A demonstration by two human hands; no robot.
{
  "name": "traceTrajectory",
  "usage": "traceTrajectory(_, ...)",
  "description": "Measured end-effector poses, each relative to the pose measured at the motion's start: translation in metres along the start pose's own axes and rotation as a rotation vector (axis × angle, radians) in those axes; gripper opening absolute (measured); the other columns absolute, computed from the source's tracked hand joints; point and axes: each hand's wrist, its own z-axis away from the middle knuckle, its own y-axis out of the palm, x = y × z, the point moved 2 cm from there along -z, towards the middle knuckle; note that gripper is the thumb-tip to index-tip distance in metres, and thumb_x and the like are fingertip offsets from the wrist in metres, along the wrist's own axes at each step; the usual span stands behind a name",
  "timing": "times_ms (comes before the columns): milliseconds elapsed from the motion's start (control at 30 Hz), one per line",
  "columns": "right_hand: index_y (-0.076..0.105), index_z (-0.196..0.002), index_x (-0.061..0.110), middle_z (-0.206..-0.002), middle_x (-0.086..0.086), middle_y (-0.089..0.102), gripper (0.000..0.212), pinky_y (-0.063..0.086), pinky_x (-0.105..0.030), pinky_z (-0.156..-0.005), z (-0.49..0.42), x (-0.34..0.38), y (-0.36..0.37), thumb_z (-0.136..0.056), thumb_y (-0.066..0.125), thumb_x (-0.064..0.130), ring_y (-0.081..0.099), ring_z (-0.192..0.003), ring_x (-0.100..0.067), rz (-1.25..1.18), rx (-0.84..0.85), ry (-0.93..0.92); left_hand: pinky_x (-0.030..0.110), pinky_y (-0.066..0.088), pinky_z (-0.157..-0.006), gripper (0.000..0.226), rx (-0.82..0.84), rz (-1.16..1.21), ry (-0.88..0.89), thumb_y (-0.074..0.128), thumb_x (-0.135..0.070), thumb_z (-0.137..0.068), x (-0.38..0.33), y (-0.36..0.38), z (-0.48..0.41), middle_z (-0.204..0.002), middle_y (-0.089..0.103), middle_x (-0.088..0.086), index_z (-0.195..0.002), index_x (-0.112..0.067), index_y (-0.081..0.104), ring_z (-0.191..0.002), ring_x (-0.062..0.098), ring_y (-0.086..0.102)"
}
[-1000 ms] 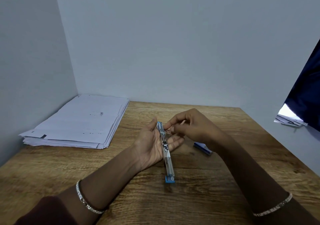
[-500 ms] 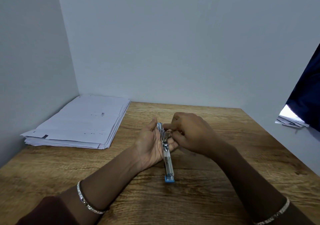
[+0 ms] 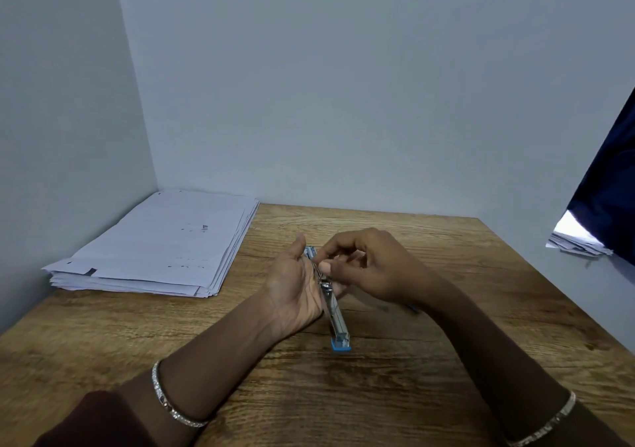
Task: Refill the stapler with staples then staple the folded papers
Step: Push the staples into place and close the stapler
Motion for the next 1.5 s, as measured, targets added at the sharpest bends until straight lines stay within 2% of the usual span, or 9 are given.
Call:
traceTrajectory(133,0.076,-0.099,0.013,-0.089,0.000,0.077,0.012,0.054,-0.025,-0.074,-0.003,-0.005,0.004,-0.087,0.076,0.015,0.072,-0.085,-0.012,-0.025,-0.157,0.016,0.047,0.049,-0.104,0.083,0.029,0.003,0.013,0.027,-0.058,-0.103,0.000,0.004,0.001,-0.125,0.066,0.031,-0.114,0.015,0.067,-0.112,0.038,0.068)
traceTrajectory(300,0.080,-0.090,0.012,-0.081,0.001,0.078,0.008,0.048,-0.009,-0.064,-0.005,-0.014,0.007,-0.082,0.081,0.011,0.072,-0.076,-0.010,-0.020,-0.195,0.093,0.045,0.034,-0.118,0.084,0.025,-0.058,0.005,0.027,-0.061,-0.102,0.002,0.005,-0.001,-0.107,0.072,0.028,-0.131,0.013,0.055,-0.109,0.034,0.069)
traceTrajectory(400,0.080,-0.091,0.014,-0.076,0.007,0.075,0.010,0.046,-0.006,-0.061,-0.005,-0.017,0.008,-0.081,0.081,0.012,0.067,-0.068,0.001,-0.042,-0.193,0.097,0.047,0.035,-0.117,0.085,0.034,-0.068,0.007,0.026,-0.061,-0.102,0.002,0.005,0.000,-0.122,0.068,0.029,-0.126,0.012,0.061,-0.116,0.036,0.065)
traceTrajectory(633,0.079,-0.092,0.015,-0.069,0.006,0.072,0.008,0.044,-0.007,-0.056,-0.006,-0.019,0.012,-0.084,0.078,0.014,0.060,-0.055,0.007,-0.061,-0.205,0.107,0.046,0.044,-0.108,0.083,0.046,-0.120,0.026,0.026,-0.062,-0.101,0.004,0.008,0.002,-0.134,0.063,0.027,-0.124,0.009,0.062,-0.116,0.032,0.067)
traceTrajectory(767,0.077,-0.088,0.018,-0.071,0.009,0.071,0.004,0.049,-0.016,-0.060,-0.006,-0.018,0.012,-0.085,0.078,0.015,0.062,-0.062,-0.004,-0.027,-0.216,0.113,0.046,0.052,-0.098,0.082,0.045,-0.118,0.031,0.027,-0.063,-0.100,0.005,0.007,0.001,-0.129,0.066,0.025,-0.125,0.006,0.062,-0.108,0.032,0.071)
traceTrajectory(867,0.075,-0.090,0.015,-0.080,0.000,0.075,0.003,0.054,-0.026,-0.069,-0.005,-0.016,0.012,-0.087,0.075,0.015,0.070,-0.074,-0.017,-0.017,-0.210,0.090,0.047,0.048,-0.105,0.080,0.044,-0.109,0.034,0.027,-0.062,-0.100,0.005,0.006,0.000,-0.136,0.062,0.025,-0.131,0.004,0.059,-0.119,0.032,0.065)
traceTrajectory(1100,0.073,-0.090,0.014,-0.083,0.000,0.075,0.003,0.056,-0.027,-0.070,-0.005,-0.014,0.010,-0.087,0.074,0.014,0.070,-0.078,-0.018,-0.009,-0.204,0.076,0.046,0.042,-0.109,0.081,0.031,-0.030,0.028,0.028,-0.062,-0.101,0.004,0.006,0.001,-0.144,0.053,0.027,-0.131,0.006,0.060,-0.127,0.034,0.057)
traceTrajectory(1300,0.072,-0.088,0.017,-0.083,0.003,0.073,0.004,0.055,-0.029,-0.071,-0.005,-0.014,0.012,-0.086,0.073,0.014,0.069,-0.079,-0.014,-0.025,-0.221,0.036,0.043,0.045,-0.105,0.085,0.016,0.011,0.011,0.028,-0.060,-0.102,0.003,0.006,0.002,-0.134,0.061,0.028,-0.105,0.013,0.073,-0.123,0.034,0.059)
traceTrajectory(1500,0.069,-0.089,0.016,-0.080,0.005,0.071,0.005,0.053,-0.026,-0.069,-0.004,-0.015,0.014,-0.088,0.071,0.012,0.067,-0.076,-0.012,-0.084,-0.203,-0.005,0.050,0.052,-0.093,0.083,0.005,0.009,-0.010,0.029,-0.059,-0.102,0.002,0.007,0.006,-0.144,0.053,0.028,-0.123,0.015,0.061,-0.126,0.034,0.056)
